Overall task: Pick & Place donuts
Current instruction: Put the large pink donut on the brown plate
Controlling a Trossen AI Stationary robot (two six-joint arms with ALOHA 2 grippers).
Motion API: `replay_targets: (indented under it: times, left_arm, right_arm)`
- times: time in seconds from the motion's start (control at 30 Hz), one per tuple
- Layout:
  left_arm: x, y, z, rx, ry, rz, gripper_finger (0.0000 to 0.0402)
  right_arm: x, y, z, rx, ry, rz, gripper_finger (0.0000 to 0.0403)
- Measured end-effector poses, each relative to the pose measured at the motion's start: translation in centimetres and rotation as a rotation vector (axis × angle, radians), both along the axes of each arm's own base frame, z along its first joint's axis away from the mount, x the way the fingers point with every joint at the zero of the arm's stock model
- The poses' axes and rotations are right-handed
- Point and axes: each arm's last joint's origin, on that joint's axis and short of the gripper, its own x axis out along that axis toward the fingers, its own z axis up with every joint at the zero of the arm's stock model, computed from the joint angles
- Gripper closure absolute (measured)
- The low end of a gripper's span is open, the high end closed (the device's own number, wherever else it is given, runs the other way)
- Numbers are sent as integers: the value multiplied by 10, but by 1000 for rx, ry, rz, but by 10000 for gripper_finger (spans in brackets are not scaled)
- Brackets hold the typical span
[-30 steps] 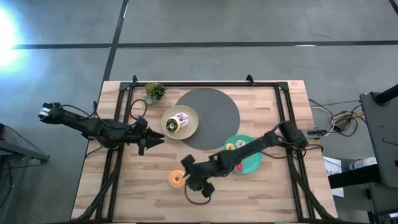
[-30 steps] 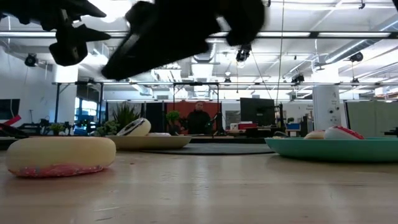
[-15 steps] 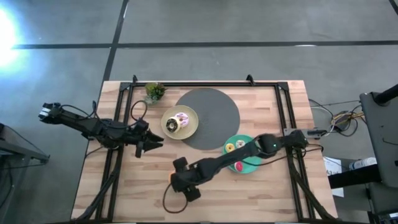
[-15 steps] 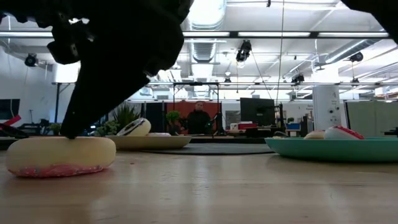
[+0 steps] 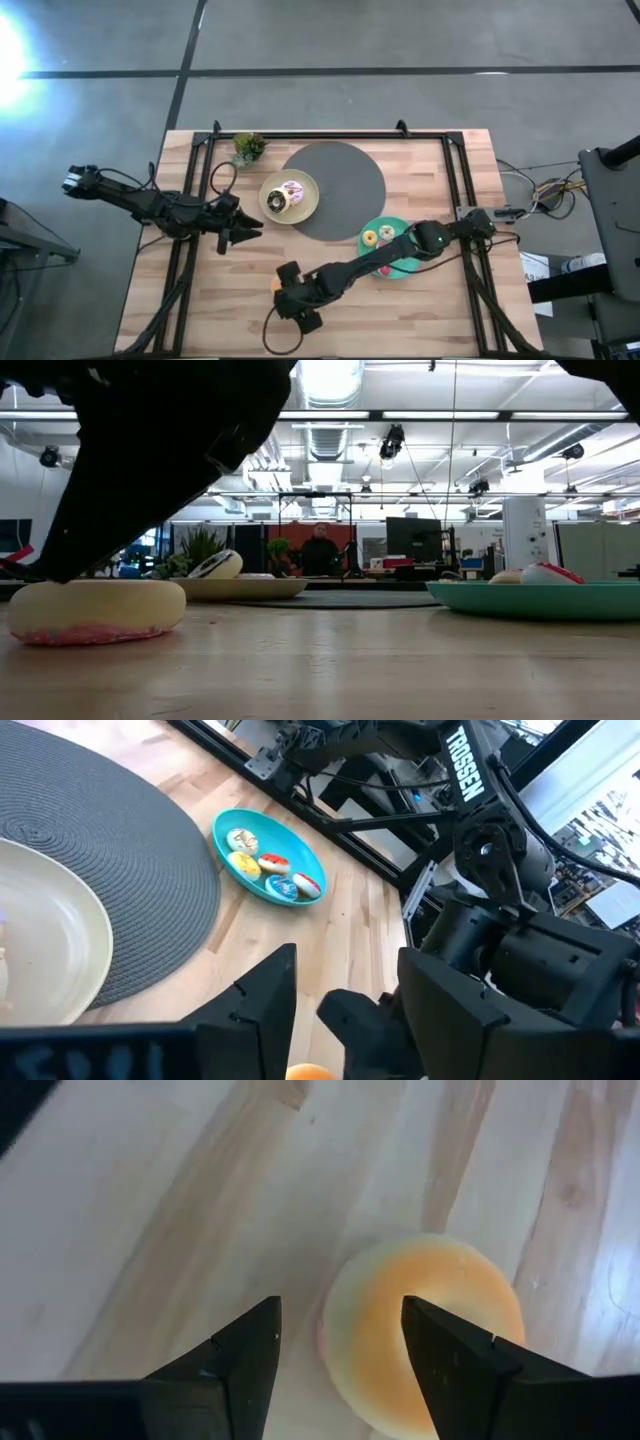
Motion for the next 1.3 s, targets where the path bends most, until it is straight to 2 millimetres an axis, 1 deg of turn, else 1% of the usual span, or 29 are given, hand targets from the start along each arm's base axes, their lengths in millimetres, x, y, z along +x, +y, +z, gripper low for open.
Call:
replay_targets:
  times: [0.17, 0.37, 0.5, 0.63, 0.8, 0.9, 0.97, 1.1, 1.17, 1.23, 1.3]
  left_arm:
    - [0, 0, 0, 2, 3, -1, 252]
    - [0, 0, -2, 3, 19, -1, 252]
    - [0, 0, -2, -3, 22, -4, 252]
    - [0, 0, -2, -5, 24, -11, 252]
    - [0, 0, -2, -6, 24, -13, 252]
    - [0, 0, -2, -7, 25, -17, 252]
    - [0, 0, -2, -7, 25, -17, 252]
    - [0, -1, -2, -6, 24, -23, 252]
    - [0, -1, -2, -4, 24, -25, 252]
    - [-1, -1, -2, -4, 23, -30, 252]
    - [-2, -1, -2, -6, 17, -46, 252]
  right_arm:
    - [2, -1, -16, -34, 11, -41, 202]
    - [4, 0, -30, -45, 13, -43, 202]
    - [5, -1, -31, -36, 15, -87, 207]
    - [7, -7, -31, -27, 11, -160, 238]
    - [10, -19, -27, 63, 32, -254, 313]
    - [11, -30, -15, 134, 32, -371, 359]
    - [11, -37, 1, 188, 23, -459, 381]
    - [5, -51, 51, 315, -68, -644, 387]
    - [2, -57, 72, 387, -124, -737, 387]
    - [-3, -66, 86, 441, -164, -865, 388]
    - [-9, -78, 90, 486, -190, -1002, 388]
